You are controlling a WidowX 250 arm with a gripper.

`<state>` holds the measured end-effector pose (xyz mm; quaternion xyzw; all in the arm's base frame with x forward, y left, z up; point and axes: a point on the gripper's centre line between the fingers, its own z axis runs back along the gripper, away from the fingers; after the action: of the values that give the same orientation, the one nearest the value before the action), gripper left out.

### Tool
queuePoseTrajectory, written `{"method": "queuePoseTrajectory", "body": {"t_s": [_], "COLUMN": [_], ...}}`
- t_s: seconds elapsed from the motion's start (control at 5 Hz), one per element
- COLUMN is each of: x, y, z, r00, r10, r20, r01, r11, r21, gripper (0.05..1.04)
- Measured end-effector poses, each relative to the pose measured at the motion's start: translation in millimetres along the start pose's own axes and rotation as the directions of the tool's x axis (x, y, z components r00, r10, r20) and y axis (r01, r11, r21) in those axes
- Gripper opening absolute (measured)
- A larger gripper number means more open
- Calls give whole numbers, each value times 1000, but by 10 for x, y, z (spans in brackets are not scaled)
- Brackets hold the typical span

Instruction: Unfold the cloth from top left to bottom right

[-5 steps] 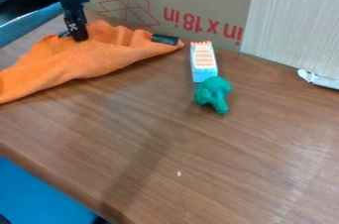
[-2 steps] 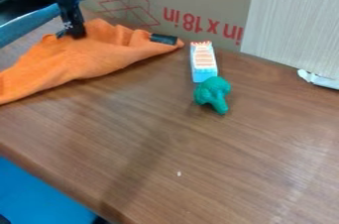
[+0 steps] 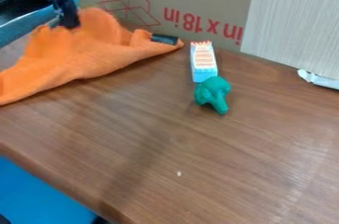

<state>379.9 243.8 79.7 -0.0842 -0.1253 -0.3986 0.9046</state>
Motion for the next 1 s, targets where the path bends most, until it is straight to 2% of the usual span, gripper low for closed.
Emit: {"method": "queuePoseTrajectory", "body": {"t_s": [0.2,0.4,0.6,0.8,1.0], "x": [-25,-30,19,133,251], "y": [3,-47,-245,-566,-810], "z": [139,135,290,354,365], "r00": [1000,999,996,988,977], "r10": [-5,-23,-74,-148,-208], "r20": [22,48,56,45,38], "r01": [5,24,74,146,205], "r11": [1000,999,997,988,976], "r21": [-4,-27,3,52,73], "gripper": [85,85,85,85,85]}}
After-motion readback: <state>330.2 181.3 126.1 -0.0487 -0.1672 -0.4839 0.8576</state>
